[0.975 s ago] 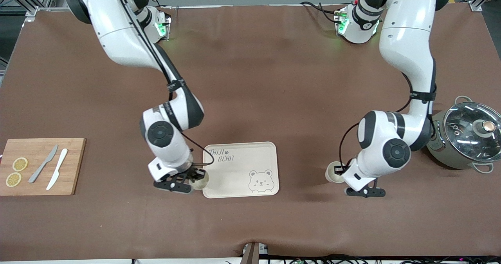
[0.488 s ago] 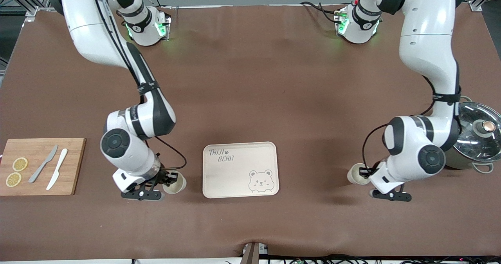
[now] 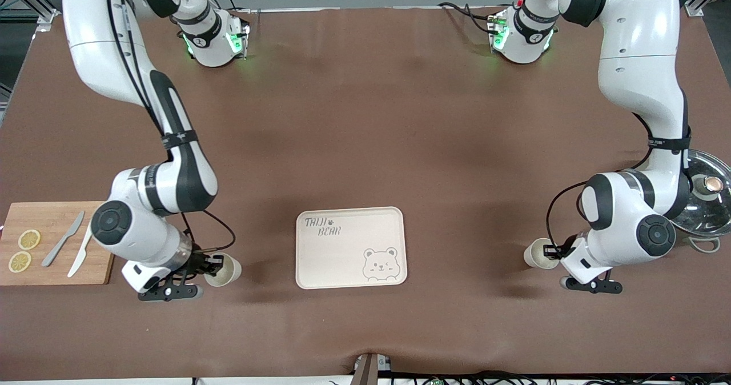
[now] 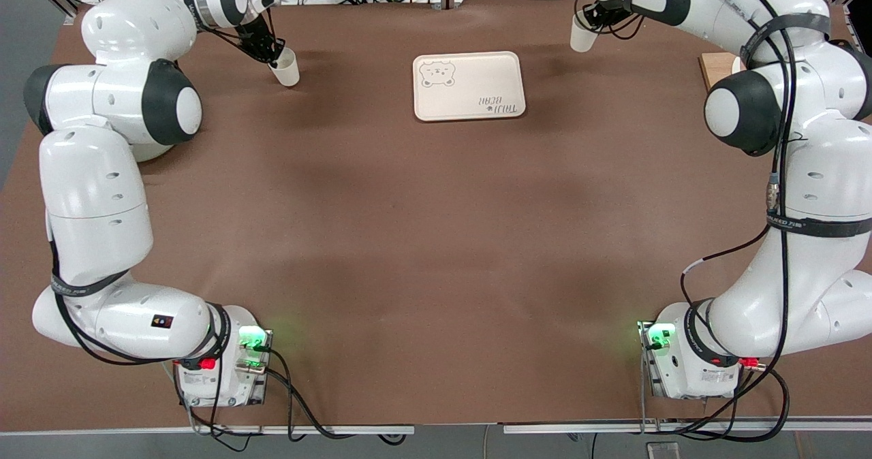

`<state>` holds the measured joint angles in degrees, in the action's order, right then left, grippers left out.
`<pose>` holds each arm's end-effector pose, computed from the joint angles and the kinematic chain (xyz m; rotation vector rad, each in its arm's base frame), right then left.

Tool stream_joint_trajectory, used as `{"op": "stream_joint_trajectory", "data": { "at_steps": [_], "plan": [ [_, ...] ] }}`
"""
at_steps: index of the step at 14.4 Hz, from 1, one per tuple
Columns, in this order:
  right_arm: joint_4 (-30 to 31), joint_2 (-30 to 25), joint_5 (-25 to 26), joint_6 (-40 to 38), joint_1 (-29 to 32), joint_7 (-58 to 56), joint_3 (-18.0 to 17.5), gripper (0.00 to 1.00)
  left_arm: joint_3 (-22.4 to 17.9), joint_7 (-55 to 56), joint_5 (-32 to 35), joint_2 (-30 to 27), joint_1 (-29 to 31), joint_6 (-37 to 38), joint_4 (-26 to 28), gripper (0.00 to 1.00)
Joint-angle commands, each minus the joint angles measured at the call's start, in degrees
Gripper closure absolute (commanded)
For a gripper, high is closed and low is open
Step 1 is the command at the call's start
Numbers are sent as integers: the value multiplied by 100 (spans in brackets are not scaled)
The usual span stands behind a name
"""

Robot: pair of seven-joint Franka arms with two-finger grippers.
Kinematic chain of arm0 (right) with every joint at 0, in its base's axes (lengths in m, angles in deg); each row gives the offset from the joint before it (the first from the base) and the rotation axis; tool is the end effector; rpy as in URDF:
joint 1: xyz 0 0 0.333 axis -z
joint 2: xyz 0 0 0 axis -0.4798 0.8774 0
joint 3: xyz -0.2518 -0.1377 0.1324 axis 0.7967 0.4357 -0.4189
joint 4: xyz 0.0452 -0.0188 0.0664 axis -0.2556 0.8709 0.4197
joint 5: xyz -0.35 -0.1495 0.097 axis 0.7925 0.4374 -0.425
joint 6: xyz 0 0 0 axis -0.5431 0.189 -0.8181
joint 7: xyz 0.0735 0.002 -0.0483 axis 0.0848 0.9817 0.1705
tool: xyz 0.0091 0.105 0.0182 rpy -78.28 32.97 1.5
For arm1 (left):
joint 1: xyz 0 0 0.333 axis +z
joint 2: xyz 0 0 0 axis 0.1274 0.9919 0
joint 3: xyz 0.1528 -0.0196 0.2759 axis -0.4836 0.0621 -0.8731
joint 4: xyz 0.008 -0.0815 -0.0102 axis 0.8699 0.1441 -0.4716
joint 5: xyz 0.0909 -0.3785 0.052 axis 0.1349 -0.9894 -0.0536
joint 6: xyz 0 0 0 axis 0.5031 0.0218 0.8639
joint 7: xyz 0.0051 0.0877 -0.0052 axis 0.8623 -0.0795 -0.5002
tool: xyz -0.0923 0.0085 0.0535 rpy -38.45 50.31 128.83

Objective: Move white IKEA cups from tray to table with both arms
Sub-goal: 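Carry the cup off the tray with the right gripper while the left gripper follows, then lower the left gripper's cup onto the table and open the left gripper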

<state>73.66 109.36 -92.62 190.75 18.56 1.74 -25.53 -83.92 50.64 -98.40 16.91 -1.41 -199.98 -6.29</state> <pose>0.7491 0.1165 0.2996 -3.0725 -0.1280 -0.1990 0.7299 -0.0314 0.2325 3.0955 -0.1364 -0.0449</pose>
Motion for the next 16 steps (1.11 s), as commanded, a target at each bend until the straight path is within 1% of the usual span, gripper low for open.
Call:
{"op": "stream_joint_trajectory", "data": {
  "at_steps": [1, 3, 5, 6, 8, 9, 10, 13, 16],
  "plan": [
    [193, -150, -177, -35, 290, -612, -112, 100, 45, -72, 82, 14, 91, 9, 24, 100],
    [193, -132, -290, -8, 475, -1051, -112, 100, 45, -63, 82, 31, 82, -8, 24, 100],
    [193, -89, -466, 36, 694, -1534, -112, 100, 45, -63, 74, 58, 73, -17, 24, 88],
    [193, -71, -580, 36, 791, -1797, -112, 100, 45, -54, 73, 58, 65, -17, 15, 78],
    [193, -27, -826, 53, 941, -2299, -103, 100, 45, -45, 82, 49, 47, -17, 7, 47],
    [193, -1, -888, 97, 1002, -2466, -103, 100, 45, -63, 82, 40, 47, -17, 7, 13],
    [193, 52, -889, 202, 1072, -2607, -103, 100, 45, -63, 82, 5, 47, -17, 7, 0],
    [202, 245, -897, 553, 1178, -2968, -103, 100, 45, -45, 91, -65, 29, -8, -28, 0],
    [202, 412, -897, 782, 1222, -3083, -103, 100, 36, -19, 135, -240, 29, 36, -29, 0]
  ]
}}
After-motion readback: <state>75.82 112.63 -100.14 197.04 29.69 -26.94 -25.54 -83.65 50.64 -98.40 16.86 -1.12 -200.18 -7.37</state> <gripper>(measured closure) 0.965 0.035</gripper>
